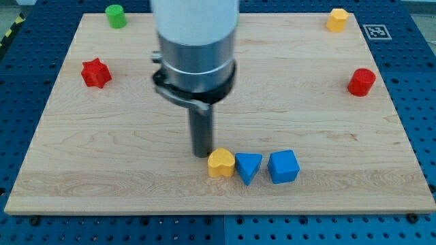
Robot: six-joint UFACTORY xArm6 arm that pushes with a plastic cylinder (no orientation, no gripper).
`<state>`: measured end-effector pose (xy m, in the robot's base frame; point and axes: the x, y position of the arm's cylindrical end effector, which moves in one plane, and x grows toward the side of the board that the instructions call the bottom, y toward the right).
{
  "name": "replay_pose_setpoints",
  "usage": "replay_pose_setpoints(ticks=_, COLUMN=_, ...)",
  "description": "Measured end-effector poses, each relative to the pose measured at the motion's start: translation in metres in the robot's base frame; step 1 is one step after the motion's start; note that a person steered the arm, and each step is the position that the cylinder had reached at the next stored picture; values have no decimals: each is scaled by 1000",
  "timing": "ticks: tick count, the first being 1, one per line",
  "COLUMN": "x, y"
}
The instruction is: Push the red star into the blue blocks
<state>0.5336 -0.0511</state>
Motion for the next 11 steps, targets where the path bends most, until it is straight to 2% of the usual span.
replay_pose_setpoints(ticks=1, x=-15, y=-84)
replay_pose_setpoints(ticks=3, x=-87, y=-219)
replay_pose_setpoints(ticks=4, x=-118, y=-229)
replay_pose_setpoints(ticks=5, x=-119, y=-228)
replay_pose_setpoints(ticks=7, x=-168, y=-214)
replay_pose_setpoints(ticks=8, x=-169, y=-184)
replay_pose_setpoints(ticks=11, x=-79, y=6)
